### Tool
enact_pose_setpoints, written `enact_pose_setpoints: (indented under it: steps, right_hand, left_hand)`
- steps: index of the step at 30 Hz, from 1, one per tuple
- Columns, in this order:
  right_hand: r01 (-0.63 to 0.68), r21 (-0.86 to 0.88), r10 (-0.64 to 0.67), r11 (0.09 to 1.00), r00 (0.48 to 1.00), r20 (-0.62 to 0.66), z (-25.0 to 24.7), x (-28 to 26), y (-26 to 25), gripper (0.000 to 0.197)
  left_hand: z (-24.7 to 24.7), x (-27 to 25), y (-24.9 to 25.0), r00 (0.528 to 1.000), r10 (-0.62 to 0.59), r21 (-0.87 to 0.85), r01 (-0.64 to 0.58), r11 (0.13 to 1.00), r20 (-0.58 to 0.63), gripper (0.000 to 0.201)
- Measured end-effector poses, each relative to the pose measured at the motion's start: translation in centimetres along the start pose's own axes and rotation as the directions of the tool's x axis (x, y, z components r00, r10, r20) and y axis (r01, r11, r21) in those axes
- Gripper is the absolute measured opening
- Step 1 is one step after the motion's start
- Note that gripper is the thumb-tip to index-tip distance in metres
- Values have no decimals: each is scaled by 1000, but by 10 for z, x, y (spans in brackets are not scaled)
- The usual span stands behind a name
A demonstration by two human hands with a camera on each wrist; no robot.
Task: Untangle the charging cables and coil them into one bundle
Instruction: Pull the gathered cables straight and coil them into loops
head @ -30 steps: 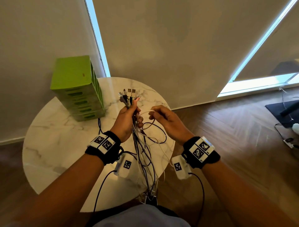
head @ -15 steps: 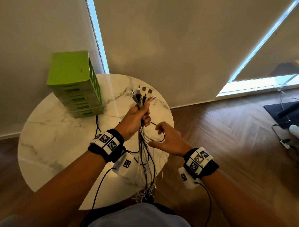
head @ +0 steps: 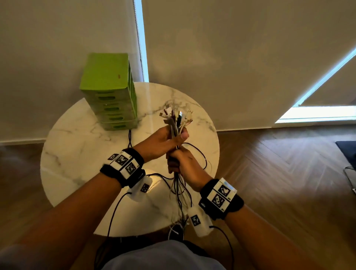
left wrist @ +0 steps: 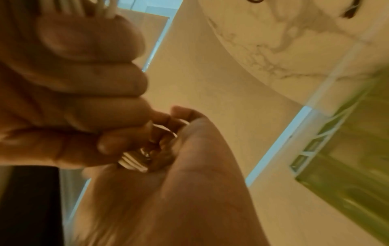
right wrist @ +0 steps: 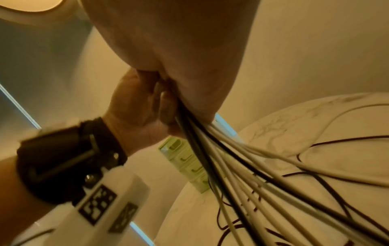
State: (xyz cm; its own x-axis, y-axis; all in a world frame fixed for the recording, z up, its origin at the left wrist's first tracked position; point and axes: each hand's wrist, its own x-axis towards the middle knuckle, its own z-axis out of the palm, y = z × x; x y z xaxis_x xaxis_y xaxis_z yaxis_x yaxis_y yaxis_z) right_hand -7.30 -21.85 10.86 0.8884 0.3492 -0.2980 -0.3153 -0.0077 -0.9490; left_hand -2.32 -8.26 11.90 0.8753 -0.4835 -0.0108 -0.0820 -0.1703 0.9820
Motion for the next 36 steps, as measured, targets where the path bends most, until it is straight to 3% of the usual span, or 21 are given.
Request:
enact_pose_setpoints:
  steps: [4, 6, 9, 11, 13, 17, 19, 21, 23, 24, 25, 26, 27, 30, 32, 34, 35, 36]
  right_hand:
    - [-55, 68, 45, 996, 989, 138, 8, 5, -12, 14]
    - [-70, 75, 54, 995, 977, 205, 14, 10, -20, 23]
    - [-120, 85, 86, 989, 942, 323, 31, 18, -36, 24]
    - [-143, 64, 110, 988, 925, 364, 46, 25, -45, 23]
    - [-154, 61, 118, 986, 914, 389, 59, 33, -53, 24]
    - [-181, 19, 157, 983, 897, 412, 94, 50, -60, 22]
    - [-179, -15, 169, 984, 892, 419, 117, 57, -60, 25]
    - [-177, 6, 157, 984, 888, 432, 145, 61, -60, 29]
    - [-187, 28, 154, 982, 876, 457, 171, 63, -60, 31]
    - [-201, 28, 164, 979, 864, 477, 186, 63, -60, 31]
    - [-214, 28, 173, 976, 853, 493, 199, 63, -61, 29]
    - [-225, 23, 182, 974, 840, 512, 212, 63, -62, 28]
    - [-231, 18, 188, 973, 830, 524, 222, 64, -63, 27]
    - [-237, 1, 192, 971, 790, 582, 251, 66, -68, 30]
    - [-259, 9, 200, 966, 769, 607, 268, 69, -70, 31]
    - [-280, 11, 213, 960, 755, 620, 283, 73, -71, 30]
    - [-284, 10, 215, 959, 751, 624, 290, 75, -72, 29]
    - [-280, 6, 214, 960, 749, 627, 298, 78, -73, 28]
  left_hand:
    - [-9, -31, -32, 980, -101, -339, 155, 928, 171, 89]
    - [-5, -52, -44, 946, -193, -331, 275, 903, 260, 95]
    - [5, -71, -54, 897, -278, -148, 345, 927, 344, 52]
    - [5, -78, -60, 918, -302, -111, 338, 935, 256, 30]
    - [-5, -85, -65, 939, -289, -102, 311, 945, 184, 21]
    - [-44, -119, -68, 946, -319, -18, 320, 947, 49, 32]
    - [-60, -142, -71, 926, -353, -65, 348, 935, -135, 34]
    - [-68, -164, -81, 832, -350, -155, 313, 937, -431, 40]
    - [-69, -181, -88, 675, -282, -165, 233, 958, -682, 46]
    - [-70, -190, -91, 606, -258, -172, 197, 965, -752, 46]
    - [-72, -197, -92, 566, -273, -212, 172, 962, -778, 42]
    - [-76, -206, -95, 556, -316, -277, 155, 948, -769, 36]
    - [-80, -214, -99, 589, -370, -347, 157, 925, -719, 33]
    - [-91, -244, -115, 773, -466, -476, 244, 845, -431, 36]
    - [-99, -264, -120, 839, -490, -514, 319, 796, -238, 45]
    - [-118, -283, -117, 823, -545, -488, 413, 769, -160, 44]
    - [-131, -291, -114, 791, -581, -410, 474, 779, -190, 41]
    - [-148, -302, -112, 738, -607, -292, 536, 792, -295, 38]
